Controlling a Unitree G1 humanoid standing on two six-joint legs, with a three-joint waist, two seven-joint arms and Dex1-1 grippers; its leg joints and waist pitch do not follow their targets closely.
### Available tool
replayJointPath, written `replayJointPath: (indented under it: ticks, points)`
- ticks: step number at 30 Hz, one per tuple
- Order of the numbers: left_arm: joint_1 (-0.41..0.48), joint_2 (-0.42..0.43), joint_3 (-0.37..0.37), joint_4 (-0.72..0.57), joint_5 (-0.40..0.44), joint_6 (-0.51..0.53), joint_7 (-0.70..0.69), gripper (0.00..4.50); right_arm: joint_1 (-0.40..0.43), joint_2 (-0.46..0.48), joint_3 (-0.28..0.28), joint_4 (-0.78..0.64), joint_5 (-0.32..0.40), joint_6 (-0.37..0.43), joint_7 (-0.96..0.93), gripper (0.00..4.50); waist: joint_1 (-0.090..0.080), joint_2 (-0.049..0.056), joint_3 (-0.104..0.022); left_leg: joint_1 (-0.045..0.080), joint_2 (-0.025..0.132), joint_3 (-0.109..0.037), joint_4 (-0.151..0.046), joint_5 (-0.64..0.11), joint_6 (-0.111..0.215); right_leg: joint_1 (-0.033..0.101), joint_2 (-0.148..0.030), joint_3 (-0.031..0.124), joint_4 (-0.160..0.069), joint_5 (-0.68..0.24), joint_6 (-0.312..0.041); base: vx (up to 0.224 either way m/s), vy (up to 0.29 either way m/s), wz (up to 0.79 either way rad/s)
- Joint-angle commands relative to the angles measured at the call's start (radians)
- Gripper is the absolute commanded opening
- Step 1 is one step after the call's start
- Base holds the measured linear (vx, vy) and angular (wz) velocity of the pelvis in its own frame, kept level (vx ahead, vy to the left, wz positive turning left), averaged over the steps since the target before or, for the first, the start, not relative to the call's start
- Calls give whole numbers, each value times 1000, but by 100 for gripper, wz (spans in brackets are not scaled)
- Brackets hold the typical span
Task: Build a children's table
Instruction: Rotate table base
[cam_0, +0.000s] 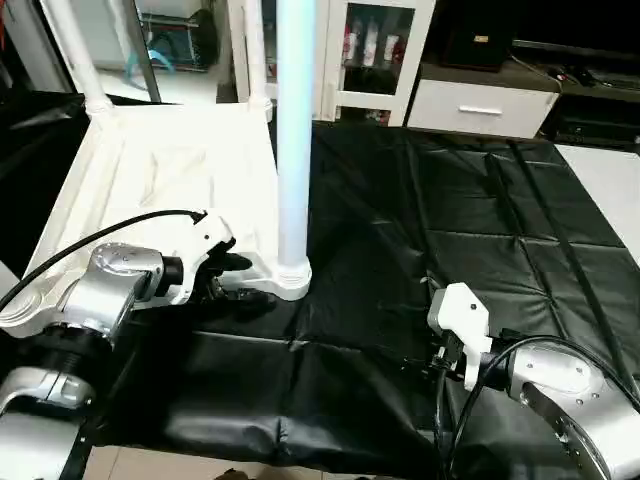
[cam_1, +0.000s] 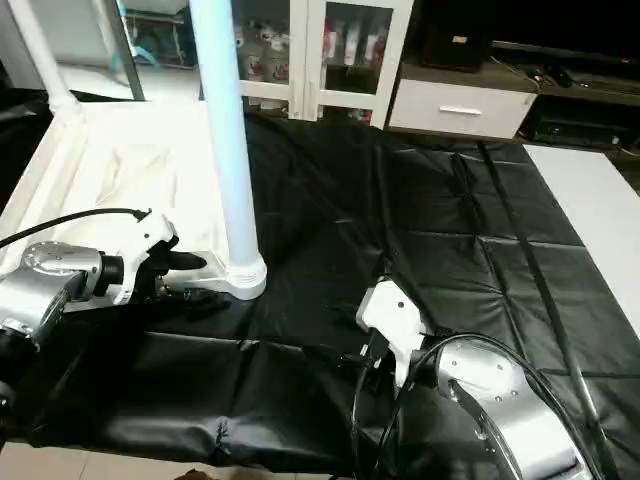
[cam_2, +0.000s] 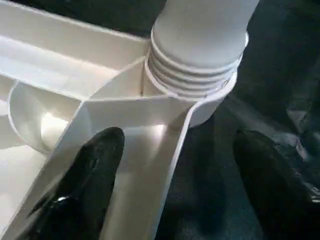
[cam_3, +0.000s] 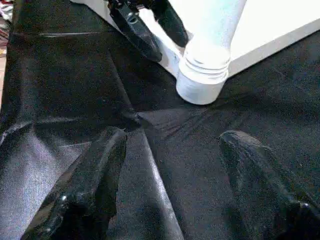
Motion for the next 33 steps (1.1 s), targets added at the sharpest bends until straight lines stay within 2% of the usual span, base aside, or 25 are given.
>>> replayJointPath:
  ticks: [1, 5, 12, 18, 21, 23, 24, 28, 29, 30, 33]
  points:
    - [-19, 8, -14, 30, 27, -29, 1, 359, -6, -5, -19, -23, 10, 17, -7, 318, 1, 18, -56, 17, 52, -20, -83, -312, -5, 44, -66, 47, -59, -244, -216, 0, 0, 0]
    - [-20, 22, -24, 43, 35, -32, -22, 333, -5, -3, -11, -24, 8, 17, -9, 318, 2, 19, -56, 19, 54, -21, -84, -321, -8, 41, -67, 48, -60, -260, -212, 0, 0, 0]
    - [-10, 40, 0, 42, 35, -95, -22, 257, -18, 4, -14, -10, 12, 16, -9, 318, 2, 19, -56, 19, 54, -20, -84, -313, -8, 41, -66, 48, -56, -231, -223, 0, 0, 0]
    - [0, 37, 26, 49, 26, -155, -24, 214, -19, 3, -8, -9, 16, 23, 0, 318, 5, 14, -57, 19, 54, -19, -83, -302, -5, 41, -68, 48, -55, -232, -222, 0, 0, 0]
    - [1, 39, 25, 61, 29, -174, -28, 191, -21, 4, -6, -8, 16, 23, 0, 318, 5, 15, -55, 19, 54, -19, -84, -311, -7, 40, -68, 48, -57, -255, -214, 0, 0, 0]
    - [-1, 40, 25, 77, 23, -185, -36, 160, -22, 7, -5, -7, 15, 22, 0, 318, 6, 20, -56, 20, 54, -19, -83, -309, -10, 39, -68, 49, -57, -254, -213, 0, 0, 0]
    - [-1, 40, 25, 77, 23, -185, -36, 153, -22, 7, -5, -7, 15, 22, 0, 318, 5, 17, -56, 19, 53, -19, -83, -312, -10, 40, -67, 48, -57, -254, -211, 0, 0, 0]
    - [-5, 43, 23, 101, 30, -206, -43, 123, -20, 8, -3, -8, 14, 20, -1, 318, 5, 18, -57, 19, 54, -20, -84, -309, -11, 40, -67, 48, -54, -227, -220, 0, 0, 0]
    - [-5, 45, 22, 106, 35, -211, -46, 116, -19, 9, -2, -9, 14, 20, -1, 318, 6, 23, -57, 20, 54, -20, -84, -310, -12, 41, -68, 48, -53, -224, -222, 0, 0, 0]
    - [-5, 45, 22, 110, 39, -215, -49, 111, -19, 10, -2, -10, 14, 20, -2, 318, 5, 19, -57, 19, 54, -19, -84, -313, -13, 41, -67, 48, -55, -225, -222, 0, 0, 0]
    - [-6, 43, 19, 120, 47, -224, -49, 87, -21, 12, -2, -8, 13, 19, -3, 318, 6, 20, -57, 19, 54, -20, -84, -312, -13, 41, -68, 49, -55, -224, -224, 0, 0, 0]
